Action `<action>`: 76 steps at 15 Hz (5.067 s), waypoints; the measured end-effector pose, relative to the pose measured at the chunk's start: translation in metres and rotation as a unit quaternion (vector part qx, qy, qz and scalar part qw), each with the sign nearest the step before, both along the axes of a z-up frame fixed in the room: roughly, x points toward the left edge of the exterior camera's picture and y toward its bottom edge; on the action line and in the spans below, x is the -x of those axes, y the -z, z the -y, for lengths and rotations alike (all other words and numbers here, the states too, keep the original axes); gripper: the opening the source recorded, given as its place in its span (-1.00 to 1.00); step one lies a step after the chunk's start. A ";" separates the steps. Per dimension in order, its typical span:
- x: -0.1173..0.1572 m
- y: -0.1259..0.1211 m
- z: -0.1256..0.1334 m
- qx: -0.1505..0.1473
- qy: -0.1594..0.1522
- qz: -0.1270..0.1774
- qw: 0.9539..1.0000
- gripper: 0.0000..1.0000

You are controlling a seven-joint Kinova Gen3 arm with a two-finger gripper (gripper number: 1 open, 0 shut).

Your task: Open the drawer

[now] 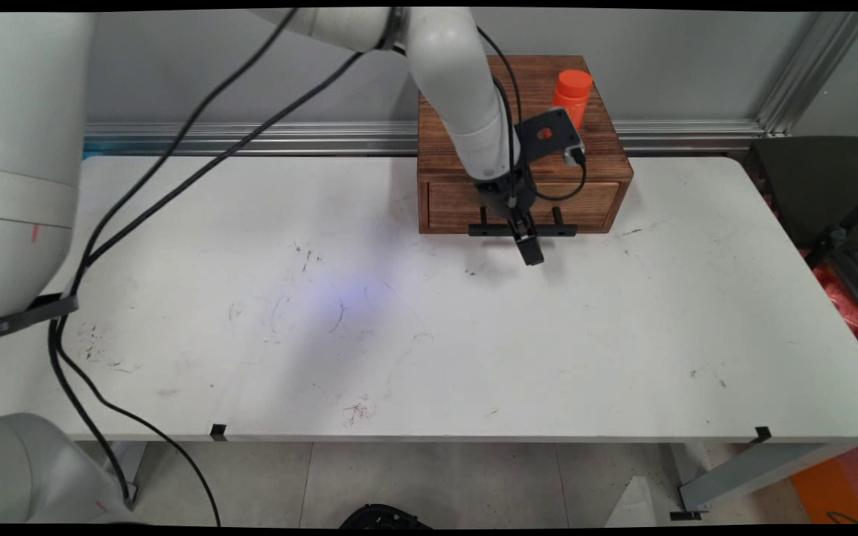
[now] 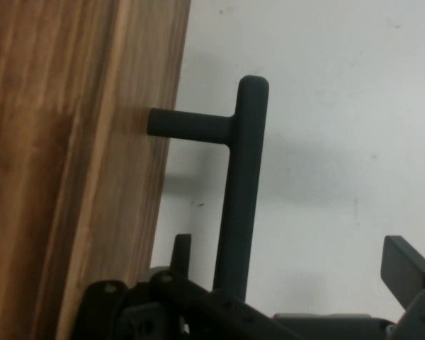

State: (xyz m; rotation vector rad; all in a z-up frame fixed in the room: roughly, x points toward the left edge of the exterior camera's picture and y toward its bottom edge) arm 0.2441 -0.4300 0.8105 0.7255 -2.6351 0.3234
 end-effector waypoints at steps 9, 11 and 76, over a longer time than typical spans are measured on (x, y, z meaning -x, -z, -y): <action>0.015 0.028 0.007 -0.013 0.008 0.014 1.000 1.00; 0.017 0.031 0.006 -0.015 0.011 0.015 1.000 1.00; 0.078 0.006 -0.249 -0.077 0.092 -0.010 0.993 1.00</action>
